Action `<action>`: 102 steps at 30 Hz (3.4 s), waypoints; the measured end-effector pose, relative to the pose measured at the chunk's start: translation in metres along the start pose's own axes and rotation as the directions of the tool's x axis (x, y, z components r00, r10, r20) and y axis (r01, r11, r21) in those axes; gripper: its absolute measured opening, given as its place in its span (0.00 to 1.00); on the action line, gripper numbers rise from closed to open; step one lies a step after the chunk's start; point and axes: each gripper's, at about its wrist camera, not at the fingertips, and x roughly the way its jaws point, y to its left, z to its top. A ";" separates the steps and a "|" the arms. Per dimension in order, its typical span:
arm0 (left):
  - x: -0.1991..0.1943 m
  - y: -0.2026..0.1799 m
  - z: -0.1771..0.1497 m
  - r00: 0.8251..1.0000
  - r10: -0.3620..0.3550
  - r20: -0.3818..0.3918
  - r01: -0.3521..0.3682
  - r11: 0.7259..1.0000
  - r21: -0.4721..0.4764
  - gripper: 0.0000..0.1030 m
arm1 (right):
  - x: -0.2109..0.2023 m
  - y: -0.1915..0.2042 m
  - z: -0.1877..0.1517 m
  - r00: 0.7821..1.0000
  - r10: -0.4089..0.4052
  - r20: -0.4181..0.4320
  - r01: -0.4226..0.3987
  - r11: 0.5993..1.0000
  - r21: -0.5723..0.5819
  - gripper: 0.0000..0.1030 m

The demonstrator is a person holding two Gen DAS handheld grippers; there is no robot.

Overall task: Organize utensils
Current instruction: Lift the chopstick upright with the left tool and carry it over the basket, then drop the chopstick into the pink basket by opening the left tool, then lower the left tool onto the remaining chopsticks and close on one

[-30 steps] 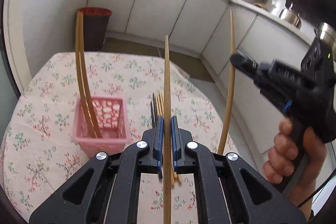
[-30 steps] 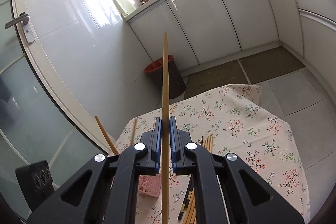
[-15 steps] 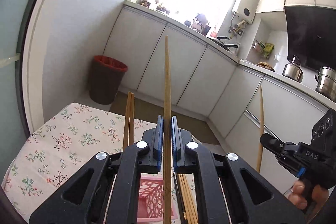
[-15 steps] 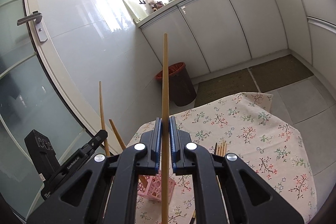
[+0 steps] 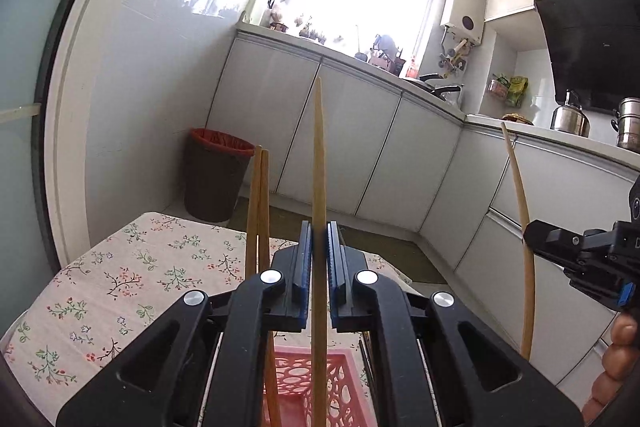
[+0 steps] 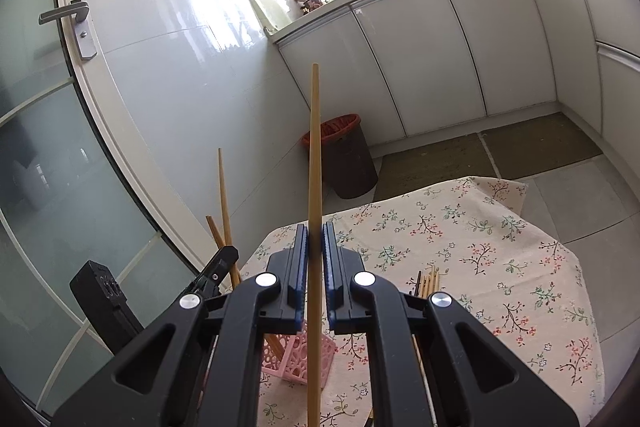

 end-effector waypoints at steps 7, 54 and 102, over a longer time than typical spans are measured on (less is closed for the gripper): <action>-0.004 -0.003 0.006 0.999 0.016 0.049 -0.016 1.000 0.002 0.06 | 0.004 0.009 -0.003 1.000 0.005 -0.007 -0.005 1.000 -0.025 0.07; -0.027 0.065 0.034 0.791 0.288 -0.539 -0.352 0.936 -0.016 0.83 | 0.044 0.057 -0.022 0.985 0.035 0.166 -0.025 0.998 -0.063 0.07; 0.071 -0.113 -0.090 0.665 0.148 -0.732 -0.021 0.983 0.180 0.27 | -0.001 -0.138 -0.022 0.892 -0.253 -0.374 0.371 0.883 0.288 0.36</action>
